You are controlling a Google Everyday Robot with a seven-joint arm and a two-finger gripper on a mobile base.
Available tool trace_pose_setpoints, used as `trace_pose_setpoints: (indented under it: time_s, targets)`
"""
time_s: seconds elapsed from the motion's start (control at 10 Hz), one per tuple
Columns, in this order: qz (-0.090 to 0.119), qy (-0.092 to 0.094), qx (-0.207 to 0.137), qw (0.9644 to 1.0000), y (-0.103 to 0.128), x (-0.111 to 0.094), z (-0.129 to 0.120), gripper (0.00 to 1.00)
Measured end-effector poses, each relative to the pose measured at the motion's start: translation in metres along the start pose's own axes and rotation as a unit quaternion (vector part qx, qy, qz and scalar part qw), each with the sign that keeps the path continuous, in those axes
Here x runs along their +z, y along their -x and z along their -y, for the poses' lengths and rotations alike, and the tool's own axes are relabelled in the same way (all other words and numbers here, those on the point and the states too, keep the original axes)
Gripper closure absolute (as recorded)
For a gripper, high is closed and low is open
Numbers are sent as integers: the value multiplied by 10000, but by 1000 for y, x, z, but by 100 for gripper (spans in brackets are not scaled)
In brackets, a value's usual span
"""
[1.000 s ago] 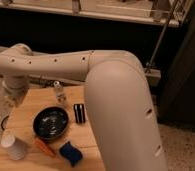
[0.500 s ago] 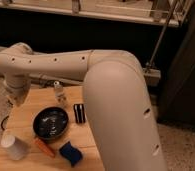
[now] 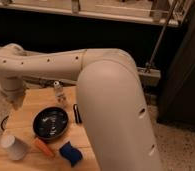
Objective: Place the ceramic cup over the eraser
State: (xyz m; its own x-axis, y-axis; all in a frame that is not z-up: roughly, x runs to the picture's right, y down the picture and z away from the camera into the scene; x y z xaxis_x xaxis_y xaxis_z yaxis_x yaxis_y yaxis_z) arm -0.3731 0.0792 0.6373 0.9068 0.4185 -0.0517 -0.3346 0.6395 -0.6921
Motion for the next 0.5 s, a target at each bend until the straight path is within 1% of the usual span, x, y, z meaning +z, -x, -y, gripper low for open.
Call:
trace_pose_setpoints:
  time_s: [0.1,0.2,0.3,0.4,0.5]
  targets:
    - [-229,-66,-124,9996,1,-1,-23,67]
    - [-480,-214,-235,9983,3,-4,-47,67]
    - [-627,-347,-300,9970,6,-6,-64,67]
    - [-781,-457,-360,9952,10,-2,-88,67]
    - [-860,-511,-365,9943,12,6,-101,68]
